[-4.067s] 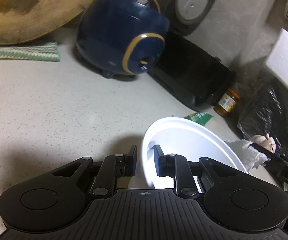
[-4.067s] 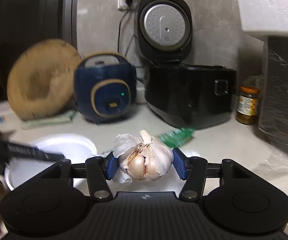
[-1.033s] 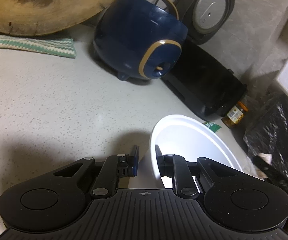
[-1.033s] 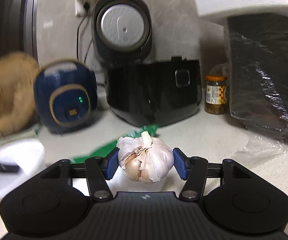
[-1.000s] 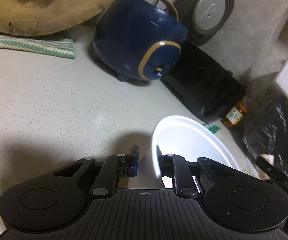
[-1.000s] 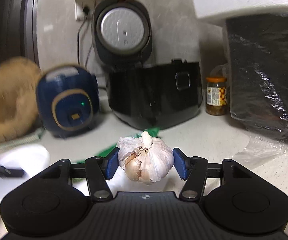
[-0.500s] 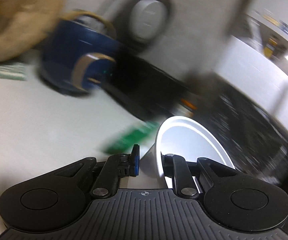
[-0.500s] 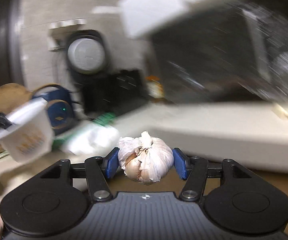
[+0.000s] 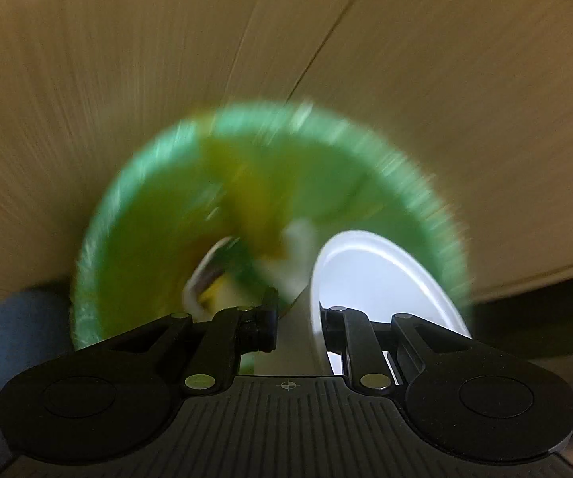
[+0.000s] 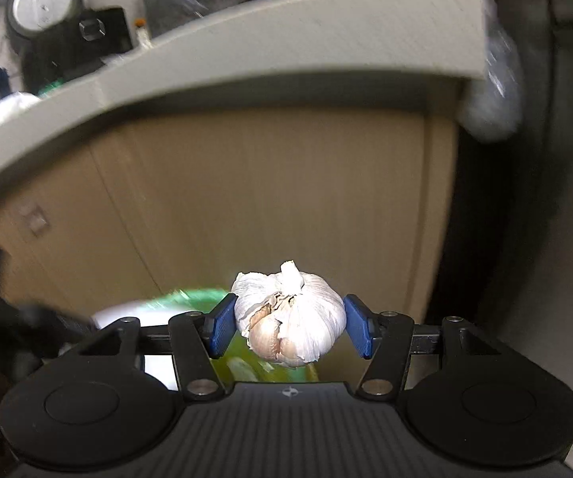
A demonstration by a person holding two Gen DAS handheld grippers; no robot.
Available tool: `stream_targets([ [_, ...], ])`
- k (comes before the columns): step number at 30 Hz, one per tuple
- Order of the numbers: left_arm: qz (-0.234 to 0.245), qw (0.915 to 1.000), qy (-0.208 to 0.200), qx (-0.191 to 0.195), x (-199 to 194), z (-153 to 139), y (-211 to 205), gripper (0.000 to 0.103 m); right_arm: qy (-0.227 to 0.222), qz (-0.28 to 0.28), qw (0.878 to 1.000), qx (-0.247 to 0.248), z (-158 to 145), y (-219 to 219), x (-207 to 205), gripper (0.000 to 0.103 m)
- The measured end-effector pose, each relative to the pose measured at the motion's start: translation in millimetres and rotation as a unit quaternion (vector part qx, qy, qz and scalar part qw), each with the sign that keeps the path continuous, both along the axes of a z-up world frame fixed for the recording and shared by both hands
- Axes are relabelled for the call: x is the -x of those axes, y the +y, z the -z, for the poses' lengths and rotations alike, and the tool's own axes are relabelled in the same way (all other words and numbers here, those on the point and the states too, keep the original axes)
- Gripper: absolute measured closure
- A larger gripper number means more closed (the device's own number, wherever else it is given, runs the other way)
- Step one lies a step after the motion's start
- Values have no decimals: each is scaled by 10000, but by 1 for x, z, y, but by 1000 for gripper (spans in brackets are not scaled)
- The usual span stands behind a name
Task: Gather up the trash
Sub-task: 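Carry the bowl and garlic down into the trash bin and open both grippers, then raise both open grippers from the trash bin back to the counter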
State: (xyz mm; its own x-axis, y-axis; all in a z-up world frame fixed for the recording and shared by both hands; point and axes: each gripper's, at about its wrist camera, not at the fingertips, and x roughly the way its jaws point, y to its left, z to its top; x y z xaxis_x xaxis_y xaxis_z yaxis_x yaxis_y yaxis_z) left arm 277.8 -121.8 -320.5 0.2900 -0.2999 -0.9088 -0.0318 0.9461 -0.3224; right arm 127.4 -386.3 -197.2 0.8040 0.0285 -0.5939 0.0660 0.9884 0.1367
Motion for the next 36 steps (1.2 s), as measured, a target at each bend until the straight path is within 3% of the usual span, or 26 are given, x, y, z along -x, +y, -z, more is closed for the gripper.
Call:
stream_targets([
  [3,486,9969,372,-498,-12,44,-14,85,270,19,9996,-110,22,-6,-10,46],
  [6,1484,9803,447,-1224,-16,73,-40,77,506,-41,9982,-318,44,-1,-24,46],
  [8,1829,9692,520,-1567,-16,87,-49,77,610,-163,9971,-417,52,7,-37,46],
  [12,1608,9723,742,-1524,-27,105,-42,76,831,-450,9949,-352,66,21,-48,46],
  [14,1324,9826,831,-1003,-34,106,-28,76,955,-502,9937,-318,71,25,-51,46],
  [17,913,9928,612,-473,-33,83,-7,76,1203,-574,9905,-324,79,30,-54,46],
  [20,471,9986,192,-112,-23,40,19,76,1435,-759,9858,-442,92,42,-51,46],
  [26,-189,9975,-638,224,1,-28,57,76,2008,-1232,9637,-1258,133,75,-72,45],
  [28,-364,9959,-785,255,12,-44,68,76,2135,-1288,9559,-1550,144,81,-81,36],
  [31,-525,9936,-937,343,26,-59,80,76,2104,-1140,9597,-1475,141,86,-83,36],
  [36,-581,9911,-1103,465,43,-74,87,76,1821,-907,9737,-1028,112,78,-67,33],
])
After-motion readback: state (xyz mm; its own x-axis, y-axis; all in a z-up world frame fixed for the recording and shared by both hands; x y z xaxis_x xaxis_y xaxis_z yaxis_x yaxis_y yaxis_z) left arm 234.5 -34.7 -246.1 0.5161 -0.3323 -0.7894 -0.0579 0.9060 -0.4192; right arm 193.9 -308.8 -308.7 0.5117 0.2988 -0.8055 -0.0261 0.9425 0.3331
